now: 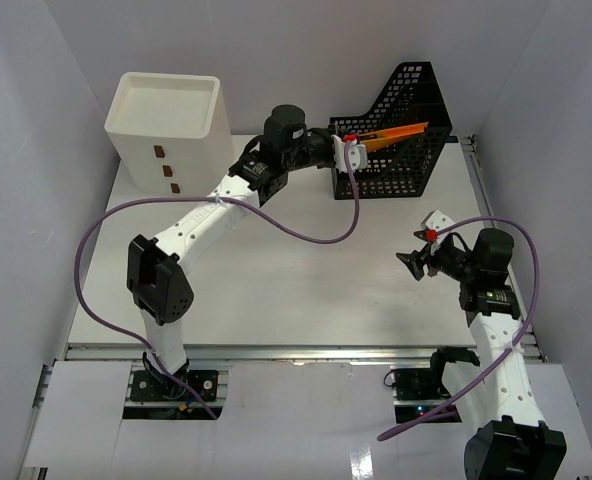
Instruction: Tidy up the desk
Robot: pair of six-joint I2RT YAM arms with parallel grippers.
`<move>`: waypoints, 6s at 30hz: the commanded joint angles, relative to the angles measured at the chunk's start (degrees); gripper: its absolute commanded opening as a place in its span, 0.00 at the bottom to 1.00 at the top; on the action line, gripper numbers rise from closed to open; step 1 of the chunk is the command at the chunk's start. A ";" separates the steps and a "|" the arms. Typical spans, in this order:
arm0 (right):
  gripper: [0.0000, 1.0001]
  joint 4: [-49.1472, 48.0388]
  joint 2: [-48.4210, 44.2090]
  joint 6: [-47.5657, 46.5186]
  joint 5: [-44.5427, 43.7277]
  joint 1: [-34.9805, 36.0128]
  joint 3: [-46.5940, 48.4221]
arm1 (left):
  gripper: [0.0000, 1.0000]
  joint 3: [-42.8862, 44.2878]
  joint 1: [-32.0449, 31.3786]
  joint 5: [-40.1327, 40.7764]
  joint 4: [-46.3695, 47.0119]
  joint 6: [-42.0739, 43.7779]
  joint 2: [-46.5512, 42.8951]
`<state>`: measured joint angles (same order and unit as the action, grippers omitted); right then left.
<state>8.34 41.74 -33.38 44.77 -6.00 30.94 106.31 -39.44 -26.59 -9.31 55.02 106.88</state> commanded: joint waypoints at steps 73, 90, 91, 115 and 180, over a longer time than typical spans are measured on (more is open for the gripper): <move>0.74 -1.15 -0.68 -2.20 4.91 -0.31 -0.98 | 0.76 9.31 -3.01 0.81 23.98 -23.26 2.69; 0.62 2.09 14.60 10.20 1.49 3.22 17.29 | 0.73 -50.45 8.18 44.94 27.66 -81.73 -45.57; 0.62 0.23 14.34 11.42 0.93 3.27 16.69 | 0.70 -53.28 10.05 45.44 25.40 -85.28 -45.40; 0.63 -11.59 3.57 15.73 -7.18 -0.97 0.04 | 0.40 -37.73 9.23 22.49 17.05 -116.84 -3.26; 0.64 -11.65 2.65 16.59 -4.61 -4.28 -0.18 | 0.76 -40.90 -10.03 68.50 79.63 -68.13 5.88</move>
<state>-0.69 44.82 -17.07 39.22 -10.06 30.96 59.32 -46.40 32.41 67.91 -18.82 111.84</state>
